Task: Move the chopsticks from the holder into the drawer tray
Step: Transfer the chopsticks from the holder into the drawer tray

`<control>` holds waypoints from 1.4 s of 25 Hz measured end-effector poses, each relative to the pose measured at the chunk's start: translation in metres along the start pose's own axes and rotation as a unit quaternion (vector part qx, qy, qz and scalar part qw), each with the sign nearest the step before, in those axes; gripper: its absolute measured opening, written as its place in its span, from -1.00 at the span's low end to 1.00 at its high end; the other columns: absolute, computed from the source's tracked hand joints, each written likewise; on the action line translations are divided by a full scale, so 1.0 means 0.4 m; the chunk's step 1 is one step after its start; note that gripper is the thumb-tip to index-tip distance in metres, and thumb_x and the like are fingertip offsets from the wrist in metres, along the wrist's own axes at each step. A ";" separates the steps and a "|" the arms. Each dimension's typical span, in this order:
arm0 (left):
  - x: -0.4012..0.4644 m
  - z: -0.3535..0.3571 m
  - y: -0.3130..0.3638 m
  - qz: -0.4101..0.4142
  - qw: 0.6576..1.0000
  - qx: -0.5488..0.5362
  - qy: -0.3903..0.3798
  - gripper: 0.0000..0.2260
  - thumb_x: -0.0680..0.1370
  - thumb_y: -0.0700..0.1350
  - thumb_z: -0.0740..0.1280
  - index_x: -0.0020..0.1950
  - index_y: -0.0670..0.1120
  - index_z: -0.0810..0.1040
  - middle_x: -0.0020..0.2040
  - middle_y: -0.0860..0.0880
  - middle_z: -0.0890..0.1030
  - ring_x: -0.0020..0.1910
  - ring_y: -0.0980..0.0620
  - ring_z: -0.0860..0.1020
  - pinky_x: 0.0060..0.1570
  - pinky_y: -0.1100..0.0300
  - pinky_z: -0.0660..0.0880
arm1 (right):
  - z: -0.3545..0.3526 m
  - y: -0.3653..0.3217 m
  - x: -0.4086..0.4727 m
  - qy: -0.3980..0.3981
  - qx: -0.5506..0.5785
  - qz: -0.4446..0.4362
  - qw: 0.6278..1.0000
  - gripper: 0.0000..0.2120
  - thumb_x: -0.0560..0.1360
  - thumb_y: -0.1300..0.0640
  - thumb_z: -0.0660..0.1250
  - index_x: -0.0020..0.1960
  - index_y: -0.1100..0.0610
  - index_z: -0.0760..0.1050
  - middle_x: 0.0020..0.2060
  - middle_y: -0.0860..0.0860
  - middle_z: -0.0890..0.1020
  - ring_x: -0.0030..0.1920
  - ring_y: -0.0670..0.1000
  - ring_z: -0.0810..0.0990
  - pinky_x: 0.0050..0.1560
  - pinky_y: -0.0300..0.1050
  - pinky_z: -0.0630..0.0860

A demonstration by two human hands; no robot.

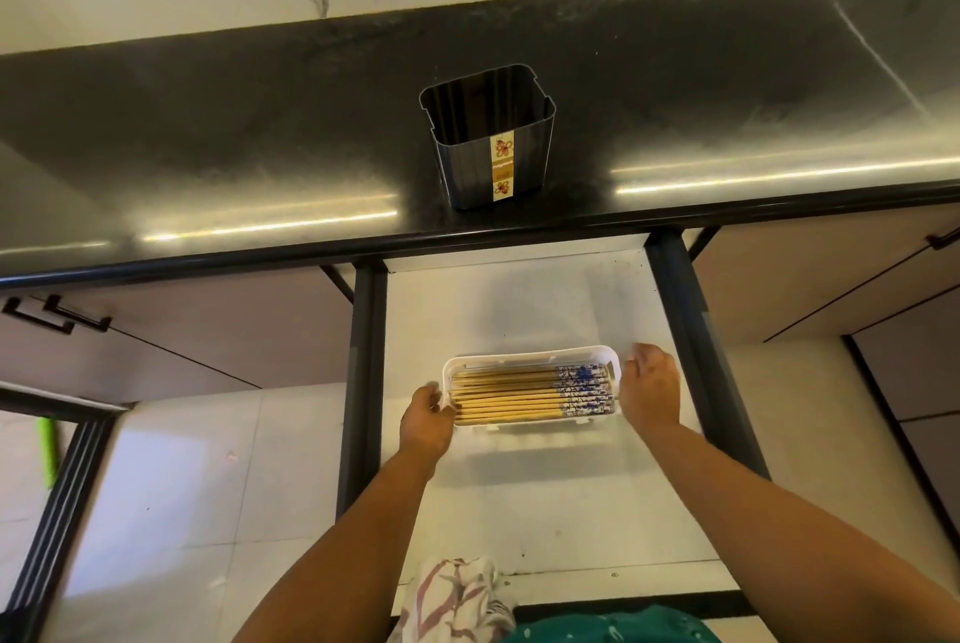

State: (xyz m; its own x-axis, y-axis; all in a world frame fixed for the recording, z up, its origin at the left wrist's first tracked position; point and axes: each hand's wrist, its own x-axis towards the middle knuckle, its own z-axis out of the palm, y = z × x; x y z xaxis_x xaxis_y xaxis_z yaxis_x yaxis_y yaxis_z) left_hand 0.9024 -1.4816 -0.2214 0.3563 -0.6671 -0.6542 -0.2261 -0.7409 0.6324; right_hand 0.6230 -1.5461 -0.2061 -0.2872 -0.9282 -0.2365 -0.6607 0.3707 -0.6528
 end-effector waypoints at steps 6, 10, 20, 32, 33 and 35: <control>0.027 0.003 0.023 -0.018 0.998 -0.021 -0.055 -0.49 0.56 -0.13 0.30 0.46 -0.04 0.18 0.41 -0.12 0.36 0.30 -0.16 0.40 0.23 -0.07 0.41 | -0.004 0.003 0.031 -0.153 0.195 0.300 0.921 -0.61 0.65 -0.05 0.04 0.16 0.19 0.50 0.16 0.24 0.59 0.18 0.24 0.56 0.30 0.17 0.44; 0.036 -0.001 0.018 -0.037 0.997 -0.039 -0.049 -0.46 0.56 -0.17 0.30 0.48 -0.03 0.16 0.44 -0.12 0.32 0.36 -0.20 0.35 0.26 -0.09 0.37 | 0.001 0.004 0.026 -0.156 0.222 0.263 0.926 -0.56 0.63 -0.02 0.08 0.42 0.18 0.30 0.35 0.19 0.45 0.33 0.25 0.43 0.34 0.16 0.35; 0.058 -0.014 0.019 -0.042 0.997 -0.035 -0.062 -0.47 0.52 -0.15 0.35 0.38 0.01 0.13 0.13 -0.04 0.31 0.05 -0.03 0.36 0.04 0.08 0.39 | 0.004 -0.006 0.063 -0.172 0.264 0.296 0.902 -0.47 0.63 -0.21 -0.09 0.38 0.10 0.34 0.13 0.15 0.58 0.07 0.16 0.55 0.23 0.10 0.47; 0.074 -0.021 0.049 -0.057 0.990 -0.105 -0.070 -0.46 0.58 -0.21 0.22 0.50 0.04 0.10 0.46 -0.15 0.24 0.37 -0.24 0.30 0.33 -0.12 0.31 | 0.019 -0.020 0.090 -0.188 0.229 0.294 0.909 -0.34 0.57 -0.31 -0.09 0.40 0.14 0.35 0.25 0.18 0.54 0.25 0.23 0.50 0.37 0.21 0.37; 0.078 -0.016 0.053 -0.057 0.991 -0.101 -0.072 -0.49 0.60 -0.17 0.19 0.51 0.04 0.10 0.46 -0.14 0.25 0.37 -0.24 0.30 0.33 -0.11 0.30 | 0.020 -0.024 0.093 -0.195 0.224 0.292 0.909 -0.33 0.57 -0.31 -0.10 0.40 0.14 0.35 0.27 0.19 0.53 0.26 0.23 0.49 0.37 0.21 0.36; 0.078 -0.010 0.058 -0.059 0.992 -0.088 -0.062 -0.57 0.62 -0.10 0.17 0.47 0.02 0.15 0.36 -0.13 0.34 0.24 -0.17 0.41 0.25 -0.05 0.37 | 0.019 -0.030 0.091 -0.194 0.203 0.277 0.919 -0.37 0.59 -0.28 -0.07 0.38 0.15 0.36 0.26 0.19 0.53 0.22 0.20 0.50 0.35 0.18 0.38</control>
State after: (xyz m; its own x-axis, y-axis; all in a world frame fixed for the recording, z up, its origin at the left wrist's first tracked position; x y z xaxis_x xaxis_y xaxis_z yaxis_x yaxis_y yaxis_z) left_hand 0.9119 -1.5193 -0.2253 0.2536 -0.5885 -0.7677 -0.0231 -0.7971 0.6034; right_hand 0.6258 -1.5847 -0.2124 -0.1794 -0.5717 -0.8006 -0.1515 0.8202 -0.5517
